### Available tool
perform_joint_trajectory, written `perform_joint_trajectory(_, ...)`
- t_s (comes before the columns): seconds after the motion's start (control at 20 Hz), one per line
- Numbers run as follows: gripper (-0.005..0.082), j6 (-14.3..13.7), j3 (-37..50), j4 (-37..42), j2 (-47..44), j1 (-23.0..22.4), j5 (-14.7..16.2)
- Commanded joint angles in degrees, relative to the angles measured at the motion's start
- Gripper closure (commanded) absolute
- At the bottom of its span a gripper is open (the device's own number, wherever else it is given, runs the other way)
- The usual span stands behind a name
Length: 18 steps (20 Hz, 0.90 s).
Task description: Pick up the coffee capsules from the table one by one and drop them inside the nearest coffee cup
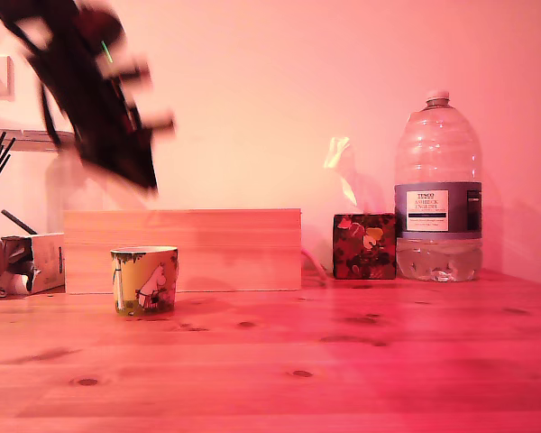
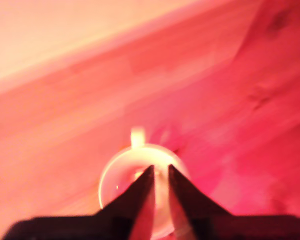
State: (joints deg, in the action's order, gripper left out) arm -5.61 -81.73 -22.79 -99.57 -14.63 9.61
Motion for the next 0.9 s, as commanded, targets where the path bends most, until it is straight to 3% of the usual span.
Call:
perform_joint_trajectory(0.0, 0.0771, -0.4, 5.8, 4.0, 4.4, -0.3, 0.7)
perform_joint_trajectory(0.3, 0.0789, 0.3, 25.1, 15.1, 21.5, -0.3, 0.9)
perform_joint_trajectory(0.4, 0.0789, 2.2, 29.0, 15.7, 25.9, -0.3, 0.9)
perform_joint_trajectory(0.6, 0.0789, 2.9, 34.5, 16.4, 32.7, -0.3, 0.9)
perform_joint_trajectory(0.85, 0.0789, 3.7, 35.7, 16.0, 34.7, -0.3, 0.9)
